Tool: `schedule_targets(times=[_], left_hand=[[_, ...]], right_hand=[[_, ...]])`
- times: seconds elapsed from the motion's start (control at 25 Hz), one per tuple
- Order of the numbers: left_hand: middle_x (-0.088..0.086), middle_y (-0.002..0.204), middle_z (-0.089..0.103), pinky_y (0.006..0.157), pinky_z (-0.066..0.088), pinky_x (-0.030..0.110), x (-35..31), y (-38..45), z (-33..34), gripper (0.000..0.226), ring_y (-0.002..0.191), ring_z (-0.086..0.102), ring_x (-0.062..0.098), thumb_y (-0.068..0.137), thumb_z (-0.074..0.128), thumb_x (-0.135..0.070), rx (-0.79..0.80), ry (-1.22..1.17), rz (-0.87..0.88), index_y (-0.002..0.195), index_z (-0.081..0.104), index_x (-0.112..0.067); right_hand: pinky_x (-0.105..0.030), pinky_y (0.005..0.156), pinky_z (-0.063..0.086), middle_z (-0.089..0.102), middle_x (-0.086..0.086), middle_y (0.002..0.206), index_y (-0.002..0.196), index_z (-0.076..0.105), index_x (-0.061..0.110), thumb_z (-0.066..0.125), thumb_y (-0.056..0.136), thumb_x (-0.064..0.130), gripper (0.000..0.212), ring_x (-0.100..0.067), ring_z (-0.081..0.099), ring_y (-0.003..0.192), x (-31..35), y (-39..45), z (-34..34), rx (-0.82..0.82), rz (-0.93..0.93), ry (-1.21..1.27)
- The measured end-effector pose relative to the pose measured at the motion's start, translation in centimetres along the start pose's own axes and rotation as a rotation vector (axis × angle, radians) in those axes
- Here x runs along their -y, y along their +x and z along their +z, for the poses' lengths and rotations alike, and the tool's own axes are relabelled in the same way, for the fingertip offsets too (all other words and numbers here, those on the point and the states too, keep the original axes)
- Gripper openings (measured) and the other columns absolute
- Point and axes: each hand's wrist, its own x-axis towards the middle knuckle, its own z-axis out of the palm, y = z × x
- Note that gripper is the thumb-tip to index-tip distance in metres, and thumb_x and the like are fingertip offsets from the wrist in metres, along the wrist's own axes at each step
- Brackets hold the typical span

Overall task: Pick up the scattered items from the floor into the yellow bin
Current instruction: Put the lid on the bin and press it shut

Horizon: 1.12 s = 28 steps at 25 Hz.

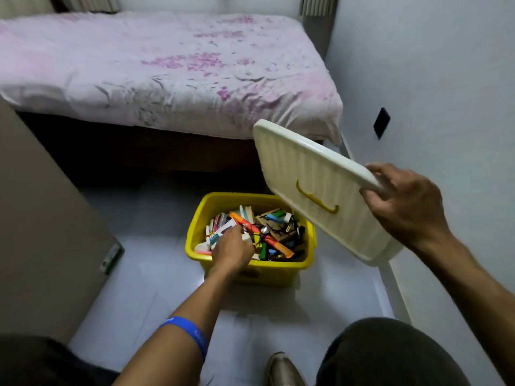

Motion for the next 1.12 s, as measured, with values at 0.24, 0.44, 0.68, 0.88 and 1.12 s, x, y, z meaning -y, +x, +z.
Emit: schedule_targets(times=[0.24, 0.44, 0.68, 0.88, 1.12], left_hand=[[0.011, 0.140, 0.047, 0.104, 0.034, 0.052, 6.4, 3.8, -4.3, 0.057, 0.127, 0.043, 0.036, 0.094, 0.044, -0.053, -0.303, -0.262, -0.343, 0.141, 0.039, -0.020], [0.012, 0.121, 0.059, 0.093, 0.048, 0.045, 12.0, 7.5, -1.7, 0.035, 0.110, 0.052, 0.031, 0.093, 0.053, -0.036, -0.209, -0.408, -0.474, 0.121, 0.054, -0.014], [0.004, 0.121, 0.046, 0.090, 0.037, 0.043, 12.5, 12.2, 1.2, 0.036, 0.115, 0.039, 0.027, 0.091, 0.055, -0.050, -0.206, -0.012, -0.373, 0.118, 0.055, -0.026], [0.006, 0.126, 0.047, 0.085, 0.041, 0.037, 13.8, 12.5, 2.5, 0.036, 0.116, 0.043, 0.027, 0.096, 0.047, -0.047, -0.235, -0.101, -0.334, 0.124, 0.050, -0.024], [0.006, 0.116, 0.056, 0.082, 0.050, 0.040, 14.2, 13.4, 2.0, 0.021, 0.101, 0.055, 0.026, 0.100, 0.045, -0.034, -0.289, -0.064, -0.380, 0.114, 0.049, -0.019]], right_hand=[[-0.022, 0.073, 0.053, 0.073, 0.002, 0.095, 0.099, 0.073, 0.035, 0.084, 0.073, 0.020, 0.031, -0.012, 0.066, 0.083, 1.1, 7.4, 6.5, 0.543, 0.079, 0.576], [-0.025, 0.095, 0.048, 0.067, -0.007, 0.125, 0.120, 0.068, 0.022, 0.075, 0.084, 0.019, 0.037, -0.020, 0.062, 0.109, -0.1, 9.8, 20.2, 0.533, 0.081, 0.295], [-0.051, 0.105, 0.033, 0.035, 0.000, 0.155, 0.141, 0.040, 0.036, 0.050, 0.092, 0.048, 0.052, -0.030, 0.037, 0.137, 0.6, 1.0, 30.0, 0.801, -0.023, -0.088], [-0.059, 0.116, 0.008, 0.003, 0.011, 0.165, 0.150, 0.017, 0.045, 0.037, 0.097, 0.058, 0.058, -0.032, 0.001, 0.151, 1.0, -1.8, 32.8, 0.966, -0.040, -0.010], [-0.052, 0.114, 0.021, 0.017, 0.009, 0.162, 0.142, 0.030, 0.044, 0.043, 0.095, 0.055, 0.050, -0.030, 0.015, 0.149, 3.1, -2.6, 34.0, 0.913, -0.189, 0.009]])
